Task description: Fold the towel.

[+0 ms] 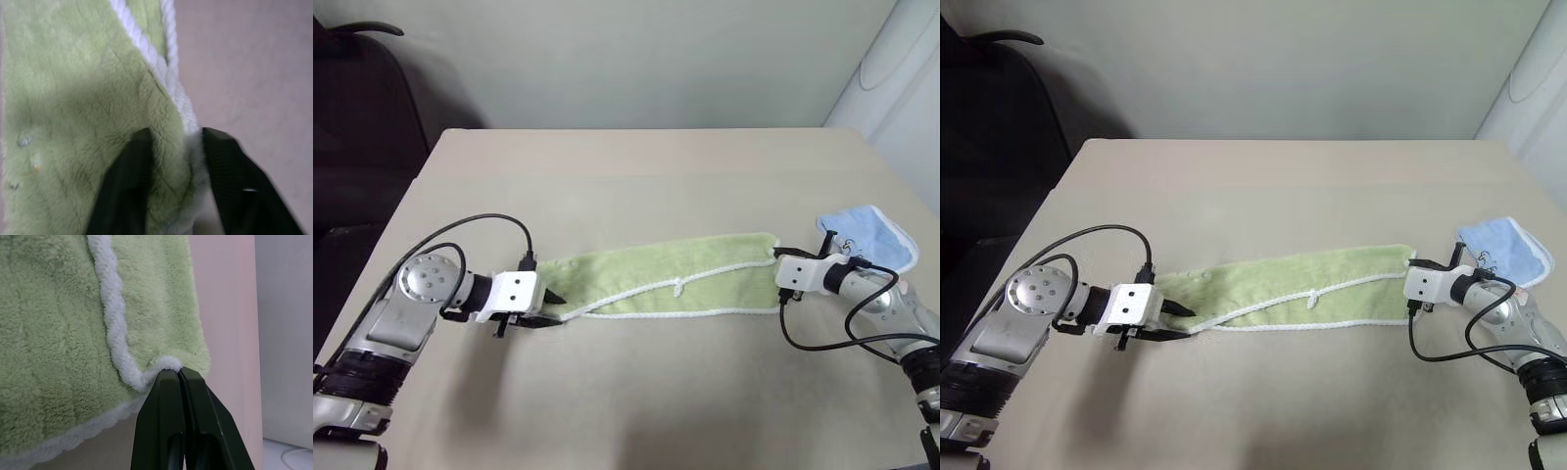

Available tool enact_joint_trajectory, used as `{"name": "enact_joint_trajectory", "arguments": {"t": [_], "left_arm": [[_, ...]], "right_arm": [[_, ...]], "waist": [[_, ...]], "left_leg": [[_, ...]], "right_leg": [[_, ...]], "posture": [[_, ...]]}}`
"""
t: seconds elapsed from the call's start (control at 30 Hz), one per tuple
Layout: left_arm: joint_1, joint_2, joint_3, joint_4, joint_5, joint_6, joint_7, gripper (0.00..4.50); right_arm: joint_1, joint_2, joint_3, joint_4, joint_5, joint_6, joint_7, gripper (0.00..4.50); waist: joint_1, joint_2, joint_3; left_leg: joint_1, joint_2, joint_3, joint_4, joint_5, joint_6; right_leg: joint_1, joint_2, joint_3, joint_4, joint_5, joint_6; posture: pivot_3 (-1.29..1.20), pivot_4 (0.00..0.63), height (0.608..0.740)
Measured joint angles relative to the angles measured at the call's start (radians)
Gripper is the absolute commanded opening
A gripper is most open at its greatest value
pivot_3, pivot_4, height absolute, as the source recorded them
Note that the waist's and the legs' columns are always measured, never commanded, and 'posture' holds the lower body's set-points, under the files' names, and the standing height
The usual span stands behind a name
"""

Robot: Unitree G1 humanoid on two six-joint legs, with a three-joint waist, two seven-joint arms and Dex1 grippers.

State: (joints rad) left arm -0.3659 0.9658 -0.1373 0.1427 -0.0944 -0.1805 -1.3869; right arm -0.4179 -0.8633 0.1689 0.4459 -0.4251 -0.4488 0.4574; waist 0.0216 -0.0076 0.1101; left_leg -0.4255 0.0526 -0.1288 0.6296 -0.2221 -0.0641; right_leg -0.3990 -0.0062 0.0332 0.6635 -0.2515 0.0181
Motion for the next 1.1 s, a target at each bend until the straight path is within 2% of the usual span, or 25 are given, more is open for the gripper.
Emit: {"name": "enact_joint_trajectory", "arguments": {"t": [0.07,0.37,0.77,1.03,1.07,1.1], "left_arm": [[-0.003,-0.002,0.000,0.017,0.010,-0.014,0.010,0.04],[-0.006,-0.009,0.004,0.017,-0.058,0.031,-0.018,0.04],[-0.009,0.007,0.102,-0.077,-0.267,0.350,-0.048,0.04],[0.041,0.028,0.076,-0.102,-0.191,0.323,-0.031,0.04],[0.041,0.026,0.074,-0.102,-0.188,0.327,-0.031,0.54],[0.041,0.025,0.073,-0.102,-0.188,0.334,-0.032,0.78]], "right_arm": [[0.000,0.002,0.000,0.000,0.000,0.000,0.000,0.00],[0.000,0.015,0.000,0.000,0.000,0.001,0.000,0.00],[-0.014,0.016,0.000,0.000,0.028,0.012,0.025,0.00],[-0.015,0.016,0.000,0.000,0.028,0.018,0.025,0.00],[-0.015,0.016,0.000,0.000,0.028,0.018,0.025,0.00],[-0.015,0.016,0.000,0.000,0.028,0.018,0.025,0.00]], "waist": [[0.000,0.000,0.000],[0.000,0.000,0.000],[0.000,0.000,0.000],[0.000,0.000,0.000],[-0.001,0.000,0.000],[-0.001,0.000,0.000]], "left_leg": [[0.000,0.000,0.000,0.000,0.000,0.000],[0.000,0.000,0.000,0.000,0.000,0.000],[0.000,0.000,0.000,0.000,0.000,0.000],[0.000,0.000,0.000,0.000,0.000,0.000],[0.000,0.000,0.000,0.000,0.000,0.000],[0.000,0.000,0.000,0.000,0.000,0.000]], "right_leg": [[0.000,0.000,0.000,0.000,0.000,0.000],[0.000,0.000,0.000,0.000,0.000,0.000],[0.000,0.000,0.000,0.000,0.000,0.000],[0.000,0.000,0.000,0.000,0.000,0.000],[0.000,0.000,0.000,0.000,0.000,0.000],[0.000,0.000,0.000,0.000,0.000,0.000]], "posture": [[0.00,0.150,0.740],[0.00,0.150,0.740],[0.00,0.150,0.740],[0.00,0.150,0.740],[0.00,0.150,0.740],[0.00,0.150,0.740]]}}
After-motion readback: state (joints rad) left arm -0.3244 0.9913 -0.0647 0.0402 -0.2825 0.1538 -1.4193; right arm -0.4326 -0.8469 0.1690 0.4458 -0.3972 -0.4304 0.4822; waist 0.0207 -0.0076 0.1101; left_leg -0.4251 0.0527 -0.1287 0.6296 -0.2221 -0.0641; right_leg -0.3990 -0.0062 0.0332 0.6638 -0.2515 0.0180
